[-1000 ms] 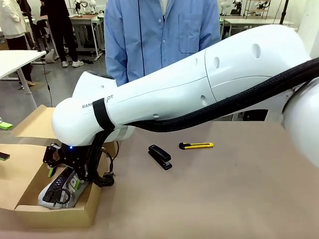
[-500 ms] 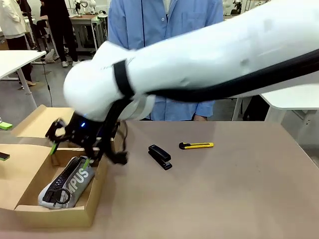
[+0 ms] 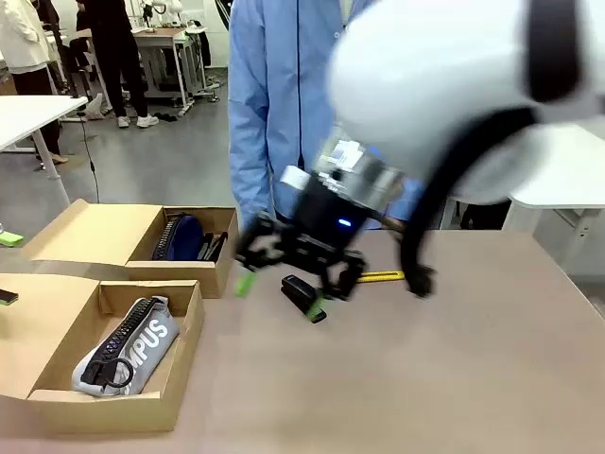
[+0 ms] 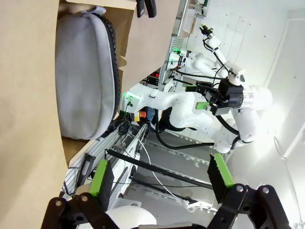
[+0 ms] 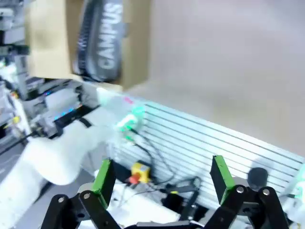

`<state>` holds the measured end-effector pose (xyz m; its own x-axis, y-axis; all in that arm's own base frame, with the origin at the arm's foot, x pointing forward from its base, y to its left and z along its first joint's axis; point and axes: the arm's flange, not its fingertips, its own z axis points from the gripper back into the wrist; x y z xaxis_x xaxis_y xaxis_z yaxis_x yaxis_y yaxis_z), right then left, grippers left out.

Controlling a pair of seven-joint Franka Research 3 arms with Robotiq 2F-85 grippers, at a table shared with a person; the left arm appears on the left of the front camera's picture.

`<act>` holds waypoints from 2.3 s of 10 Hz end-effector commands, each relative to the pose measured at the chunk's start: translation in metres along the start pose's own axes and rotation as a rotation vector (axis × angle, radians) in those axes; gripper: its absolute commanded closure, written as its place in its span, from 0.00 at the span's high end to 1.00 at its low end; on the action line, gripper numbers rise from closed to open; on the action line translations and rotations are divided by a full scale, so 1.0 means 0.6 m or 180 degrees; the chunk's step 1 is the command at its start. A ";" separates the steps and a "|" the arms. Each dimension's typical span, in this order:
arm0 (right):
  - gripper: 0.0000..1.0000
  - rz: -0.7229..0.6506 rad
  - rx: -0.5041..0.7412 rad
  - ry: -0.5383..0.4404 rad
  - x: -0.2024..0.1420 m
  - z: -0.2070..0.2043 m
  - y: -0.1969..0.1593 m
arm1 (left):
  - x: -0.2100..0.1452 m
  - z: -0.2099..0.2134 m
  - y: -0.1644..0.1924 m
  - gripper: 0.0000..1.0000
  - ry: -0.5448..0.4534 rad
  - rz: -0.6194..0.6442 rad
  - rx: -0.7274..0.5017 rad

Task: Place items inside the box.
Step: Pick up a Pencil pouch or Stapler and place it inside the Mailer Box closest to the robot.

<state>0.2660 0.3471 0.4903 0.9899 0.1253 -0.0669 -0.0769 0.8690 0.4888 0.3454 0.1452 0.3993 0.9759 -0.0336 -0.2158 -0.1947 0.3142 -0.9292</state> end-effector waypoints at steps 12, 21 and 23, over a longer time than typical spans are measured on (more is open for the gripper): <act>1.00 -0.1006 0.3179 -0.0097 0.034 0.210 -0.590 | -0.009 0.000 0.001 1.00 0.0052 -0.0059 0.0012; 1.00 -0.1244 0.3367 -0.0317 0.014 0.243 -0.699 | -0.009 0.000 0.001 1.00 0.0052 -0.0059 0.0012; 1.00 -0.1244 0.3367 -0.0317 0.014 0.243 -0.699 | -0.009 0.000 0.001 1.00 0.0052 -0.0059 0.0012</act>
<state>0.3243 -0.0858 0.4049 0.9407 -0.1434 -0.3076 0.3131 0.0170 0.9496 0.3453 0.1456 0.3990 0.9758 -0.0329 -0.2162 -0.1953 0.3136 -0.9292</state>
